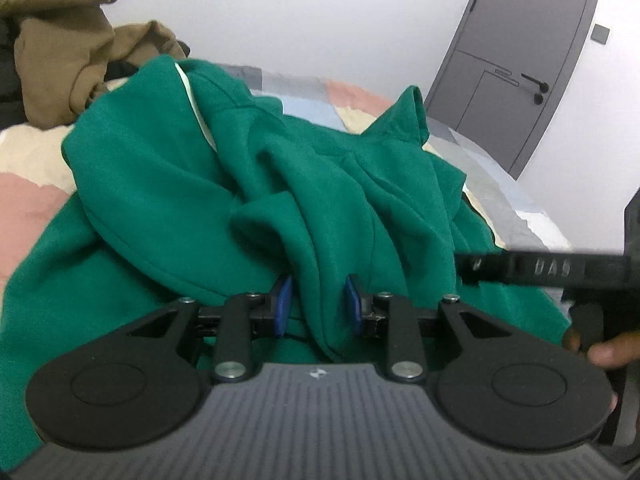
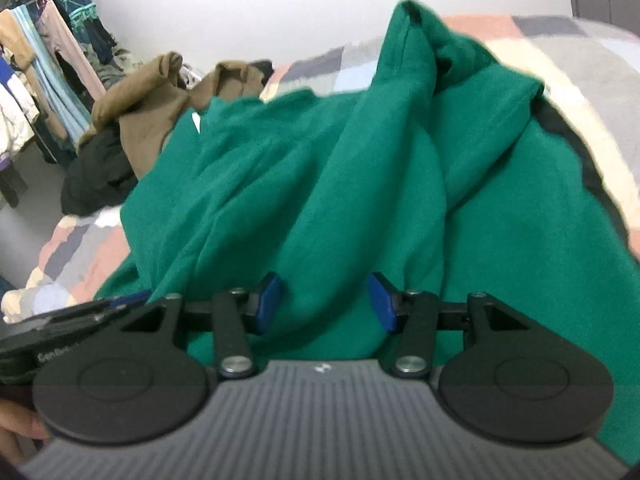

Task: Fold large clothes

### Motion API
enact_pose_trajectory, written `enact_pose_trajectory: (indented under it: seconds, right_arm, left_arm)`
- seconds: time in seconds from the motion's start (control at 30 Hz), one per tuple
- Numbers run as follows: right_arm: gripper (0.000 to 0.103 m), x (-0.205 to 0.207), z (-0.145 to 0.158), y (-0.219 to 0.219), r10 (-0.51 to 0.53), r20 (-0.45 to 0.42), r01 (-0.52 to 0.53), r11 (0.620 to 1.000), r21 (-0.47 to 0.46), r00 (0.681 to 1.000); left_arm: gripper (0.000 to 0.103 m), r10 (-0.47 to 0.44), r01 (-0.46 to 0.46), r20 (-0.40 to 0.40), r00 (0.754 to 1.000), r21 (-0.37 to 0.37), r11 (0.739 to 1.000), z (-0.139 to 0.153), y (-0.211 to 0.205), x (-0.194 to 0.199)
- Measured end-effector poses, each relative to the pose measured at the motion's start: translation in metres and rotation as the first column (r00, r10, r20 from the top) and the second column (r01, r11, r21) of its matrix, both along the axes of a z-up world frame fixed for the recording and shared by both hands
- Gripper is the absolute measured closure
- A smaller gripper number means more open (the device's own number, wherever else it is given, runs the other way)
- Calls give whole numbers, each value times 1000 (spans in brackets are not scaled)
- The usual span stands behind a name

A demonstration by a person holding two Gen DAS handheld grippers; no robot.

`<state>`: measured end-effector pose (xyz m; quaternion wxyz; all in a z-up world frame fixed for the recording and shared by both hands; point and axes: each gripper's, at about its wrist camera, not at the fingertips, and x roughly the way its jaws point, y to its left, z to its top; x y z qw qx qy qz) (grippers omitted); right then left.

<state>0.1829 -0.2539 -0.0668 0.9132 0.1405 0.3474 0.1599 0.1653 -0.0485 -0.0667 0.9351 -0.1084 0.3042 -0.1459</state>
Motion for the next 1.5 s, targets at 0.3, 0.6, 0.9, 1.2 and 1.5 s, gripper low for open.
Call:
enact_pose_trajectory:
  seconds: [0.3, 0.6, 0.9, 1.2, 1.5]
  right_arm:
    - [35, 81, 15, -29, -113, -23, 114, 989, 97, 993]
    - [64, 176, -5, -21, -144, -17, 143, 990, -11, 989]
    - [86, 231, 15, -29, -148, 117, 150, 988, -16, 982]
    - [83, 255, -21, -27, -184, 124, 187, 982, -16, 975]
    - [51, 189, -3, -35, -122, 115, 123, 992, -3, 986]
  left_arm:
    - [57, -1, 5, 88, 996, -50, 999, 13, 11, -9]
    - [55, 3, 11, 141, 990, -99, 995, 11, 20, -2]
    - [54, 60, -29, 155, 986, -194, 981, 1, 35, 5]
    - [54, 90, -72, 90, 992, -185, 980, -16, 37, 26]
    - [54, 69, -54, 110, 991, -135, 989, -12, 25, 30]
